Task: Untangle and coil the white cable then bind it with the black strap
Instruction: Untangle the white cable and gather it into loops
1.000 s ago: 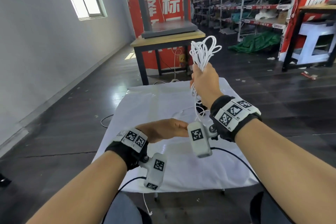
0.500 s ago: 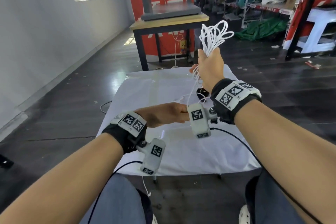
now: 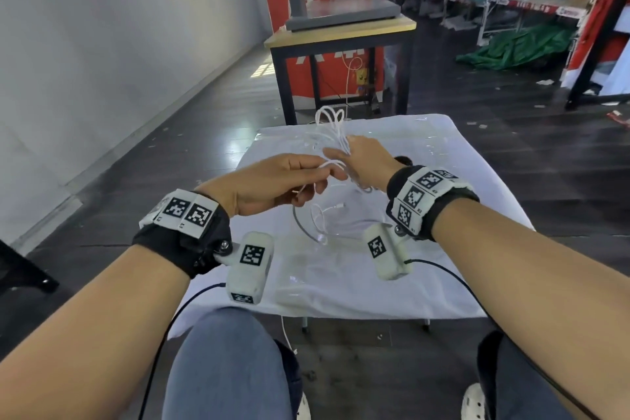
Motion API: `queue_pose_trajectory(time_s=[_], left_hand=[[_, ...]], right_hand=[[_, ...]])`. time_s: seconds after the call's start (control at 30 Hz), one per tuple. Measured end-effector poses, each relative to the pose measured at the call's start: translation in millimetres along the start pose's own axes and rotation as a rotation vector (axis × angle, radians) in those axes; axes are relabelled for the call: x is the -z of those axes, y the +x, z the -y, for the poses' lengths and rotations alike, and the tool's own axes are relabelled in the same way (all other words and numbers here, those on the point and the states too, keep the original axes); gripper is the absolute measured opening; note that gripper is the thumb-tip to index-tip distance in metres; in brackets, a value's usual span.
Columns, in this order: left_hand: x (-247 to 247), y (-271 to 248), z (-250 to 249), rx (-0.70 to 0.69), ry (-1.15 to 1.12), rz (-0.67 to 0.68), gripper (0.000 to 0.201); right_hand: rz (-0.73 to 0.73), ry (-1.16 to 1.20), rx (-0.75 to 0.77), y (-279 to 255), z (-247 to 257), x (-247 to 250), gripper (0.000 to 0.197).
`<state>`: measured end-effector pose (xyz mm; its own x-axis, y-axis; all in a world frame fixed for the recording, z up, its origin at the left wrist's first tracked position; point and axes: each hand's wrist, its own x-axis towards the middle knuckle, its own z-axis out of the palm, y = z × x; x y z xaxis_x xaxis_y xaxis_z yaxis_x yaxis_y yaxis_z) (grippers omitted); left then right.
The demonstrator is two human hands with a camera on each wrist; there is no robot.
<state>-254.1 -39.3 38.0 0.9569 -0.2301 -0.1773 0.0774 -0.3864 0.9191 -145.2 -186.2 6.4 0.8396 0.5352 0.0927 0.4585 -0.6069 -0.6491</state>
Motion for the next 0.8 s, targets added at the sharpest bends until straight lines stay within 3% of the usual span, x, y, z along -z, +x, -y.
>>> queue_pose_trajectory(time_s=[0.07,0.13,0.27,0.37,0.57,0.67,0.8], left_hand=[[2.0,0.7,1.2,-0.037,0.045,-0.106,0.028],[3.8,3.4,4.3,-0.064,0.066,-0.196,0.029],[8.8,11.8,13.3,-0.088,0.093,-0.366,0.019],[15.1,21.9,21.2,-0.088,0.118,-0.499,0.015],[27.8,31.5,28.9,-0.154,0.477,-0.576,0.009],[35.4,32.5,34.5,-0.107,0.455,-0.527,0.008],[36.6,28.6,41.5,-0.052,0.291,-0.52,0.009]], right_hand=[[0.085,-0.019,-0.062,-1.0,5.2,-5.7,0.019],[0.154,0.137,-0.142,-2.1,6.3,-12.0,0.024],[0.217,0.43,-0.29,-7.5,13.8,-19.8,0.07],[0.245,0.439,-0.266,-12.5,16.1,-18.0,0.082],[0.426,0.143,-0.15,-12.0,5.2,-11.2,0.064],[0.483,0.114,-0.102,-14.6,0.7,-8.3,0.049],[0.45,0.174,-0.072,-17.0,0.7,-8.4,0.04]])
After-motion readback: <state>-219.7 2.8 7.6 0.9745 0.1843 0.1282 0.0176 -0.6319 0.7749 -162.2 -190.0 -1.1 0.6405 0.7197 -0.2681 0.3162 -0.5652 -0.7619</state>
